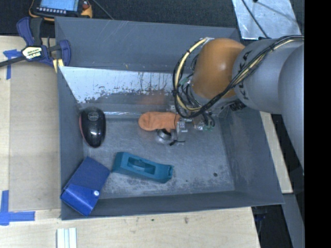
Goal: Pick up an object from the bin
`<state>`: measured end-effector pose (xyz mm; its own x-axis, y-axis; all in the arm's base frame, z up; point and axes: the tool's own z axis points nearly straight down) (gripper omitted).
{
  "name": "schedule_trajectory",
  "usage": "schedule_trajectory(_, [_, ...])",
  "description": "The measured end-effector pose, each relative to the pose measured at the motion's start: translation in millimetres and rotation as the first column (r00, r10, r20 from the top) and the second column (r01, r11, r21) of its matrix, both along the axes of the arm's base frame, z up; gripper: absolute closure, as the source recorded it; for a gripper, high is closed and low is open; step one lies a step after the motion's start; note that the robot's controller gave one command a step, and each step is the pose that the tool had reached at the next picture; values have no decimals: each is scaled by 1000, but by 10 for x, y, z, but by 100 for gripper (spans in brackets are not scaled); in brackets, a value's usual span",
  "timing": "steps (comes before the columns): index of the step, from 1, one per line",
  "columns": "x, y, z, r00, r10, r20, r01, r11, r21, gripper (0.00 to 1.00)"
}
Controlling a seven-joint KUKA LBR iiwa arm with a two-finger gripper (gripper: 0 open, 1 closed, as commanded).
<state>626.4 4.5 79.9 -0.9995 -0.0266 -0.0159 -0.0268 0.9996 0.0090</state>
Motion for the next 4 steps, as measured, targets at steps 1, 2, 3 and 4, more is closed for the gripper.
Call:
schedule_trajectory(1, [-39, 99, 144, 1000, 6, -2, -6, 1000, -9, 100])
schedule_trajectory(2, [-120, 128, 132, 1000, 17, -9, -17, 1000, -8, 100])
schedule_trajectory(3, [-121, 152, 1, 999, 24, -24, -24, 1000, -12, 100])
schedule_trajectory(4, [-255, 175, 5, 1000, 29, 5, -28, 1000, -11, 100])
